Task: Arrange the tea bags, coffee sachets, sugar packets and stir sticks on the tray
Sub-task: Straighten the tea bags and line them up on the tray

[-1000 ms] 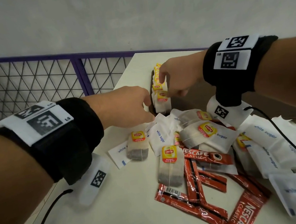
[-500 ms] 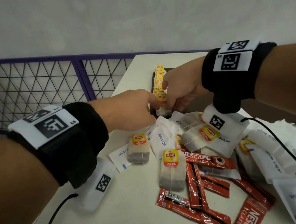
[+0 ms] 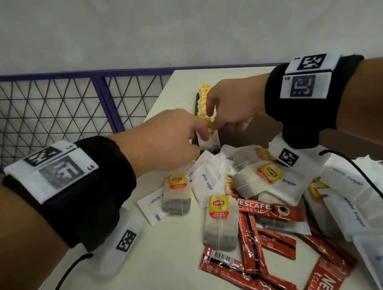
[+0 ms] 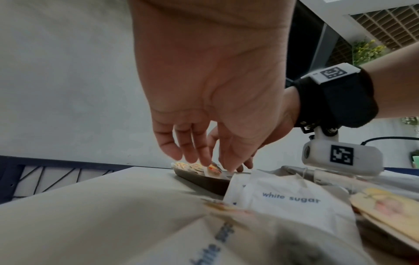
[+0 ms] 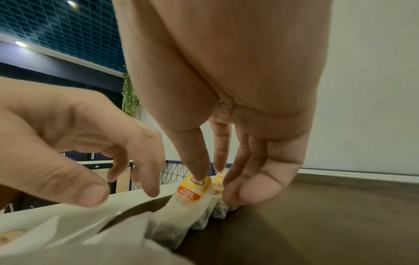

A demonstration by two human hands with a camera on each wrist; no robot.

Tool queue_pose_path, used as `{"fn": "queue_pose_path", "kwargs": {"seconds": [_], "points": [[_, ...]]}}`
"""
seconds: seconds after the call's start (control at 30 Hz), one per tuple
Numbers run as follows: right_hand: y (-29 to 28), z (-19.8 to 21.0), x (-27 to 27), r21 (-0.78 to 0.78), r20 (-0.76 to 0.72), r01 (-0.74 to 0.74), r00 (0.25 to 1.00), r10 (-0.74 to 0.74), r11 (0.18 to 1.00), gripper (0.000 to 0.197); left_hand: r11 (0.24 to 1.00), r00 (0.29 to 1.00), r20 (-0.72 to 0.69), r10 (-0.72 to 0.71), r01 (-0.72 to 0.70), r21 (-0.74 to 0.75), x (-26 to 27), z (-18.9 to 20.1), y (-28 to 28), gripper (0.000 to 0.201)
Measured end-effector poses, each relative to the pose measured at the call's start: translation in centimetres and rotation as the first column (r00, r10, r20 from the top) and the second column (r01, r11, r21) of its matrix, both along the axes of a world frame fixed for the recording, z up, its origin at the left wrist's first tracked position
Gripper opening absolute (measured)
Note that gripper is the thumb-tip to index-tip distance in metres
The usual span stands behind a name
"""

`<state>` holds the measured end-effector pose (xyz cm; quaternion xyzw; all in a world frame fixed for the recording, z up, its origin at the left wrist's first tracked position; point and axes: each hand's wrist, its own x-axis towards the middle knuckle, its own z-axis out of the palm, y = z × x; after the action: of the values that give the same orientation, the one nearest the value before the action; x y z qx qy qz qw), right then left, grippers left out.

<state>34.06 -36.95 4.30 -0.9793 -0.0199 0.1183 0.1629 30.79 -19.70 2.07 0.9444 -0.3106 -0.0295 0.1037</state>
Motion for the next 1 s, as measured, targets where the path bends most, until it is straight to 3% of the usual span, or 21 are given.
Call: {"fn": "queue_pose_path", "kwargs": {"seconds": [0.1,0.3,0.5,0.73,1.0], "points": [[-0.1,-0.1,0.3,0.013,0.048,-0.003,0.999,0.002,1.0,0.017,0.995,0.995,0.004,-0.099,0.099,0.021,-0.8,0.2,-0.1,0.044],[0.3,-1.1,0.7,-0.232,-0.049,-0.035,0.999,0.024,0.972,0.05,0.981,0.991,-0.079,-0.11,0.121,0.152,-0.7,-0.4,0.0,0.056],[-0.1,-0.5,0.9,-0.129,-0.048,0.006,0.999,-0.012,0.992,0.029,0.981,0.993,-0.091,-0.079,0.094,0.169,-0.2,-0.7,0.0,0.055],[-0.2,0.5,-0.6,-0.085,-0.134,-0.209,0.971,0.197,0.974,0.014,0.982,0.995,-0.082,-0.06,0.074,0.174,-0.3,-0.6,-0.1,0.046],[-0.7,3.2,-3.0,-0.049,-0.027,-0.167,0.986,0.166,0.985,0.009,0.986,1.0,0.018,0.001,-0.004,0.168,-1.4,0.7,0.1,0.042]]}}
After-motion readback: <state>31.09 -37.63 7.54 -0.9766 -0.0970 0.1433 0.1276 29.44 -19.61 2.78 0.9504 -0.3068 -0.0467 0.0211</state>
